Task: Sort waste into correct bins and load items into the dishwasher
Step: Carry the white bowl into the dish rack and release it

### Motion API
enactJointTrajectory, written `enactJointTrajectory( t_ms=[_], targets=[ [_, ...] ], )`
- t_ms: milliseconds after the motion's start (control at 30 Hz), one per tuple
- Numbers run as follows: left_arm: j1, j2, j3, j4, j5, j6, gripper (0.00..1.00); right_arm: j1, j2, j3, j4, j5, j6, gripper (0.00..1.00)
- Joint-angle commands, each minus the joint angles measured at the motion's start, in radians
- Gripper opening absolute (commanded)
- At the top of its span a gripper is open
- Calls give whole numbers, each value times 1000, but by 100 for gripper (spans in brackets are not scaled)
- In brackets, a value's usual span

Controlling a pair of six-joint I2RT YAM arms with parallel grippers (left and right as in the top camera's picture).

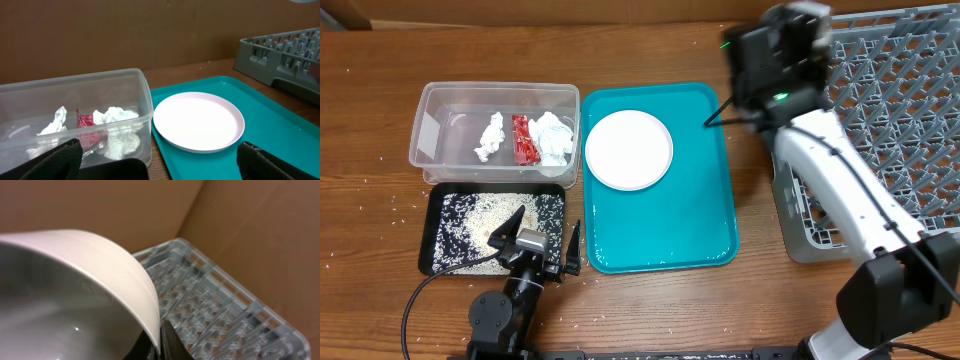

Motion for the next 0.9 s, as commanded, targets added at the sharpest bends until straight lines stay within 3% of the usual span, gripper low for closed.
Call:
enactJointTrajectory(
  t_ms=[0, 300, 867],
  targets=[
    [6, -10, -8, 5, 0, 16, 100, -90, 23, 14, 54, -60, -176, 4],
    [6, -10, -8, 5, 0, 16, 100, -189, 158, 13, 162, -56, -352, 4],
    [6, -10, -8, 5, 0, 16, 99, -112, 314, 12, 125, 4, -357, 4]
  ],
)
